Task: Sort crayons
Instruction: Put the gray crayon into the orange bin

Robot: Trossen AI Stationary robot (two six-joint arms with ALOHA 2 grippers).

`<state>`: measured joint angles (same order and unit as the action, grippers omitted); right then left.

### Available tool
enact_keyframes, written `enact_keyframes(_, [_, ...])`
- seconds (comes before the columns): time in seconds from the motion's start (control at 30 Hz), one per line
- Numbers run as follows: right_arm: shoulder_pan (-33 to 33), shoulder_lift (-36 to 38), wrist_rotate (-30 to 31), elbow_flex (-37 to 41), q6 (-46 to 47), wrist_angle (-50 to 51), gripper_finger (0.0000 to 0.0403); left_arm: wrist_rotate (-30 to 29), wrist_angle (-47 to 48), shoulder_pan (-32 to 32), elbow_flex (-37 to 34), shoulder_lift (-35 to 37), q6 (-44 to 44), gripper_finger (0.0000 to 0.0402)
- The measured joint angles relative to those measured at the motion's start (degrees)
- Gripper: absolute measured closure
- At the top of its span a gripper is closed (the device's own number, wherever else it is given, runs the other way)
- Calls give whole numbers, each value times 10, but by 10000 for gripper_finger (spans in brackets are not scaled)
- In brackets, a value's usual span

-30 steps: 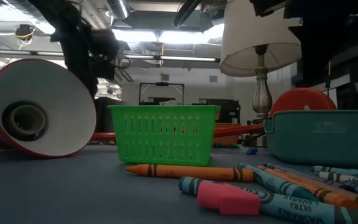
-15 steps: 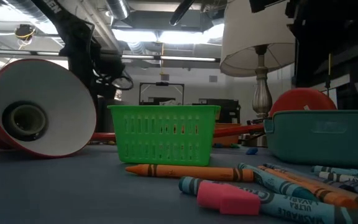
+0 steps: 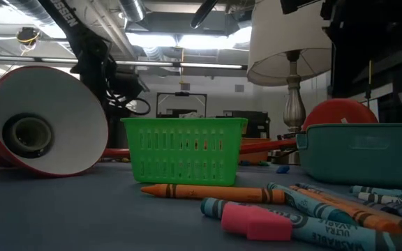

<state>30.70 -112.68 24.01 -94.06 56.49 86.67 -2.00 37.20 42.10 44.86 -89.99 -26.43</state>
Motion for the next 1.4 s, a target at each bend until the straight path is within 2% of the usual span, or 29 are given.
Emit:
enact_keyframes(0.2, [0, 0, 0, 0, 0, 0, 269, 0, -1, 2, 0, -1, -14, 310])
enact_keyframes(0.63, [0, 0, 0, 0, 0, 0, 269, -3, -6, 1, 0, -1, -13, 396])
enact_keyframes(1.0, [0, 0, 0, 0, 0, 0, 269, -9, -4, 1, 9, 0, 2, 396])
enact_keyframes(1.23, [0, 0, 0, 0, 0, 0, 269, -6, 8, 2, 76, -1, 30, 396])
enact_keyframes(1.4, [0, 0, 0, 0, 0, 0, 269, 14, 0, -2, 133, -1, 87, 396])
